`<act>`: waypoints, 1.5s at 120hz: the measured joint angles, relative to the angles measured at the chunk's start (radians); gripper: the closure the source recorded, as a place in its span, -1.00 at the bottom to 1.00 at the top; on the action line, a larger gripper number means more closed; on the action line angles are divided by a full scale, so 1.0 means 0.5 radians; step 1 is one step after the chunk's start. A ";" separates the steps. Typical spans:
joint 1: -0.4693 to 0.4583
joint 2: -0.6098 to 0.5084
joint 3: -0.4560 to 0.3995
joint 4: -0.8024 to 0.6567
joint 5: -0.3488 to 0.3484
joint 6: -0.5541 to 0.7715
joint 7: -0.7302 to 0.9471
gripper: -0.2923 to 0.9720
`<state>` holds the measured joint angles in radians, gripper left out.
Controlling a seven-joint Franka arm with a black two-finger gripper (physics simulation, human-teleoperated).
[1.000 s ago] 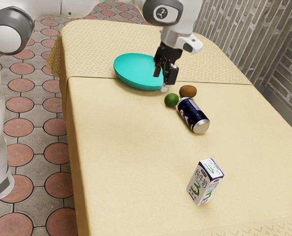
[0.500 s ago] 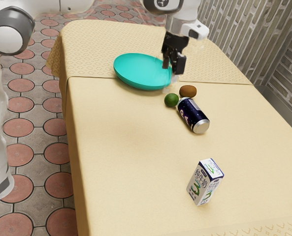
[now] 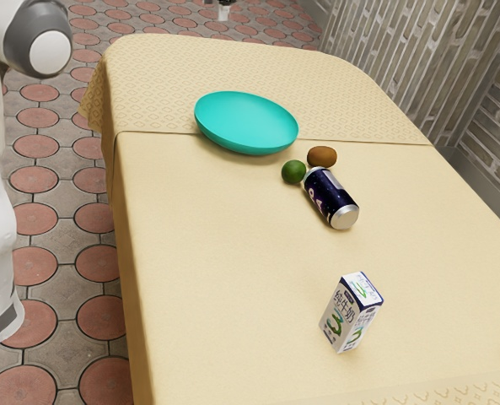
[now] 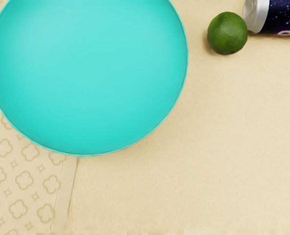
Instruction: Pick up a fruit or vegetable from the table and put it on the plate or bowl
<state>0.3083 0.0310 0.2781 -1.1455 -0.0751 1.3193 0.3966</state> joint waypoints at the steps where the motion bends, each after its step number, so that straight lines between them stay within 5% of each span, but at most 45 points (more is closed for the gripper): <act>1: 0.004 0.000 0.000 -0.005 0.005 -0.006 0.023 -0.50; 15: -0.116 -0.010 -0.004 -0.075 0.034 -0.078 0.329 -0.50; 51: -0.855 0.108 -0.010 -0.095 -0.033 -0.181 1.018 -0.50; 139: -0.810 0.111 -0.161 -0.780 -0.006 0.456 1.799 -0.50; 180: -0.770 0.180 -0.135 -0.820 0.032 0.572 1.937 -0.50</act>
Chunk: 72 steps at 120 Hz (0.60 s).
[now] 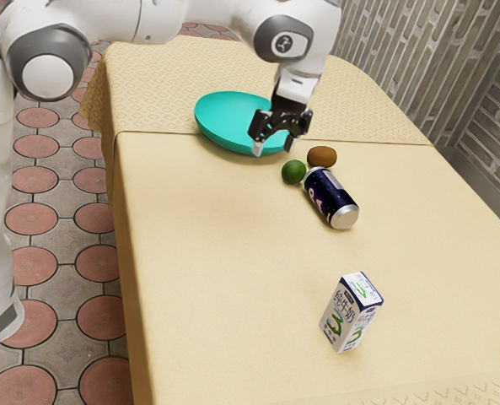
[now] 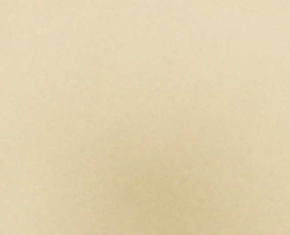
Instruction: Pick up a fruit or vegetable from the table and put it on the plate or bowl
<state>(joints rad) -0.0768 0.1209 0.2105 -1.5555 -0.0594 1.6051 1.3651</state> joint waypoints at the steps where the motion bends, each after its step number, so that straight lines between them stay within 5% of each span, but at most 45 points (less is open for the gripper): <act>1: 0.001 0.002 0.000 0.000 0.000 0.003 0.003 -0.50; 57: 0.040 0.057 0.106 0.039 0.055 0.070 0.101 -0.50; 63: 0.005 0.058 0.160 0.056 0.059 0.054 0.108 -0.50; 72: -0.295 0.059 0.474 0.064 0.062 0.039 0.117 -0.50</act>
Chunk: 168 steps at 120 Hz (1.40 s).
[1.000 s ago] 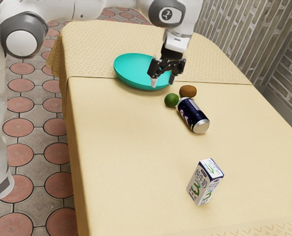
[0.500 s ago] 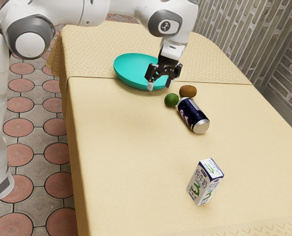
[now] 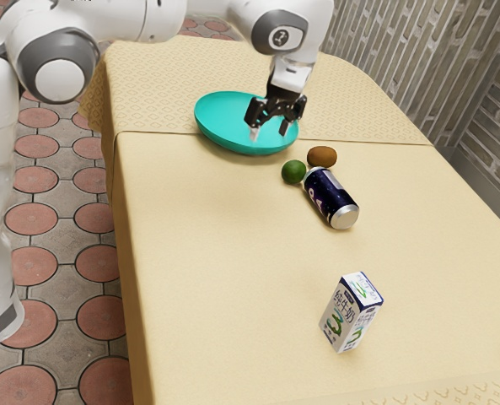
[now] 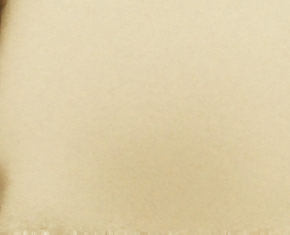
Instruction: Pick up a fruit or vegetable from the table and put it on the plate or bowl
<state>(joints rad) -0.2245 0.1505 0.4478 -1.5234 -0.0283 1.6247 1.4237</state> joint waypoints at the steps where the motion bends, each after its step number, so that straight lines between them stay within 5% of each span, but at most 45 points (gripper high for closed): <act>1: -0.050 0.003 0.051 0.001 0.000 -0.001 0.001 -0.50; 31: -1.347 -0.023 1.235 -0.016 0.017 0.006 0.016 -0.50; 46: -2.024 -0.345 1.654 -0.091 0.159 0.014 -0.007 -0.50; 94: -1.867 -0.332 1.710 -0.159 0.264 -0.003 -0.042 -0.50; 126: -2.361 -0.420 1.715 -0.230 0.405 0.060 -0.063 -0.50; 134: -2.279 -0.405 1.696 -0.263 0.404 0.078 -0.069 -0.50; 155: -1.023 -0.301 0.823 -0.327 0.402 0.106 -0.079 -0.50; 168: -0.652 -0.251 0.629 -0.324 0.388 0.154 -0.085 -0.50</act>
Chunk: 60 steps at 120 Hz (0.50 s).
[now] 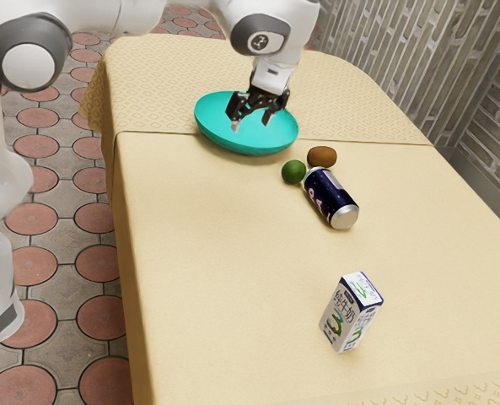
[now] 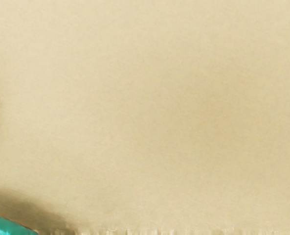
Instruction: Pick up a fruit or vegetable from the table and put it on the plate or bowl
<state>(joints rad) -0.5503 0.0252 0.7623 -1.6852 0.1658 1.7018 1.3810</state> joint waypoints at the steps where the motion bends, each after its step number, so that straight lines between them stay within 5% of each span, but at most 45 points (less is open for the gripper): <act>1: 0.014 0.001 -0.006 0.001 -0.002 0.004 0.000 -0.50; 16: 0.026 0.011 -0.038 0.003 -0.021 0.054 -0.007 -0.50; 43: -0.349 0.112 -0.039 0.003 -0.169 0.144 -0.014 -0.50; 60: -0.244 0.145 -0.018 0.051 -0.198 0.161 -0.016 -0.50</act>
<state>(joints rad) -0.6721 0.0977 0.7532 -1.6596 0.0667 1.7822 1.3730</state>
